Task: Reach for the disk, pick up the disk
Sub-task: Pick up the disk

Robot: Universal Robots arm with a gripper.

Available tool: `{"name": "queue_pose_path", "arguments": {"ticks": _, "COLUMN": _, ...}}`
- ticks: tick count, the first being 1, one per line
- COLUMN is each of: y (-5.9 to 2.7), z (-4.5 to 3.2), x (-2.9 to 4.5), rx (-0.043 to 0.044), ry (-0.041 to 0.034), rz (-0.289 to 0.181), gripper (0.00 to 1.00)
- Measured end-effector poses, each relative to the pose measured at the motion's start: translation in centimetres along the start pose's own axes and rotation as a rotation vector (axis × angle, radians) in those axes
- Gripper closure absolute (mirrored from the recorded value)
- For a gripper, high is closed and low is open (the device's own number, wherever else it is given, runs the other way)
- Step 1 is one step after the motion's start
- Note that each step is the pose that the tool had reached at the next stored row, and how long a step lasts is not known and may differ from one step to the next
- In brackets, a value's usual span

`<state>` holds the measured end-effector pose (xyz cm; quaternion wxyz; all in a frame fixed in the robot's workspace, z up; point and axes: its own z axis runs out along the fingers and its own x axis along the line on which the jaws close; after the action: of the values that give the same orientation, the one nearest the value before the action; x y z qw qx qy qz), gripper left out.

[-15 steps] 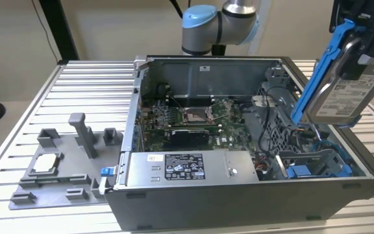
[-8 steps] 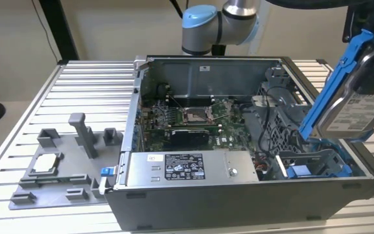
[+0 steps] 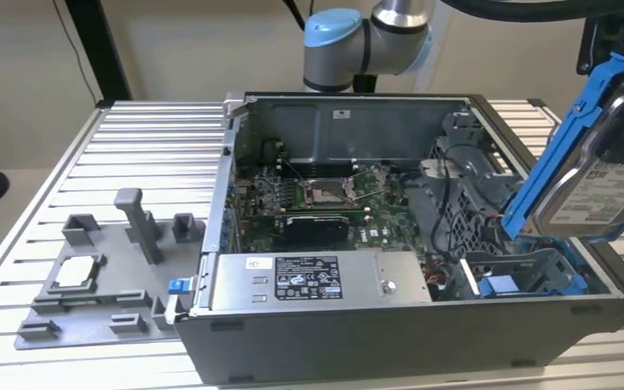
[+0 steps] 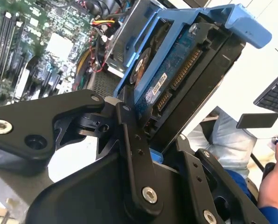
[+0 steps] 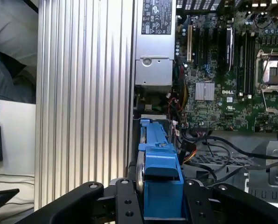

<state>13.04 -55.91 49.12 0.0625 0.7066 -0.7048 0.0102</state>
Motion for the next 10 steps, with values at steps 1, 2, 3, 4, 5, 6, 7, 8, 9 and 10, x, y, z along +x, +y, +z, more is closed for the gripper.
{"name": "queue_pose_path", "arguments": {"ticks": 1, "y": 0.00, "z": -0.01, "x": 0.00, "rx": 0.0000, "ry": 0.0002, "rz": 0.000, "gripper": 1.00}}
{"name": "queue_pose_path", "arguments": {"ticks": 2, "y": 0.00, "z": -0.02, "x": 0.01, "rx": 0.0000, "ry": 0.0004, "rz": 0.000, "gripper": 1.00}}
{"name": "queue_pose_path", "arguments": {"ticks": 3, "y": 0.00, "z": 0.00, "x": 0.01, "rx": 0.0000, "ry": 0.0001, "rz": 0.000, "gripper": 1.00}}
{"name": "queue_pose_path", "arguments": {"ticks": 4, "y": 0.00, "z": -0.02, "x": 0.02, "rx": 0.0000, "ry": -0.0008, "rz": -0.001, "gripper": 1.00}}
{"name": "queue_pose_path", "arguments": {"ticks": 5, "y": 0.00, "z": -0.01, "x": 0.02, "rx": 0.0001, "ry": -0.0051, "rz": -0.001, "gripper": 1.00}}
{"name": "queue_pose_path", "arguments": {"ticks": 6, "y": 0.00, "z": 0.01, "x": 0.02, "rx": 0.0003, "ry": -0.0177, "rz": -0.003, "gripper": 1.00}}
{"name": "queue_pose_path", "arguments": {"ticks": 7, "y": 0.00, "z": -0.01, "x": 0.01, "rx": 0.0005, "ry": -0.0349, "rz": -0.006, "gripper": 1.00}}
{"name": "queue_pose_path", "arguments": {"ticks": 8, "y": 0.00, "z": 0.00, "x": 0.01, "rx": 0.0007, "ry": -0.0526, "rz": -0.008, "gripper": 1.00}}
{"name": "queue_pose_path", "arguments": {"ticks": 9, "y": 0.00, "z": 0.00, "x": 0.01, "rx": 0.0008, "ry": -0.0627, "rz": -0.009, "gripper": 1.00}}
{"name": "queue_pose_path", "arguments": {"ticks": 10, "y": 0.00, "z": 0.00, "x": 0.01, "rx": 0.0009, "ry": -0.0629, "rz": -0.009, "gripper": 1.00}}
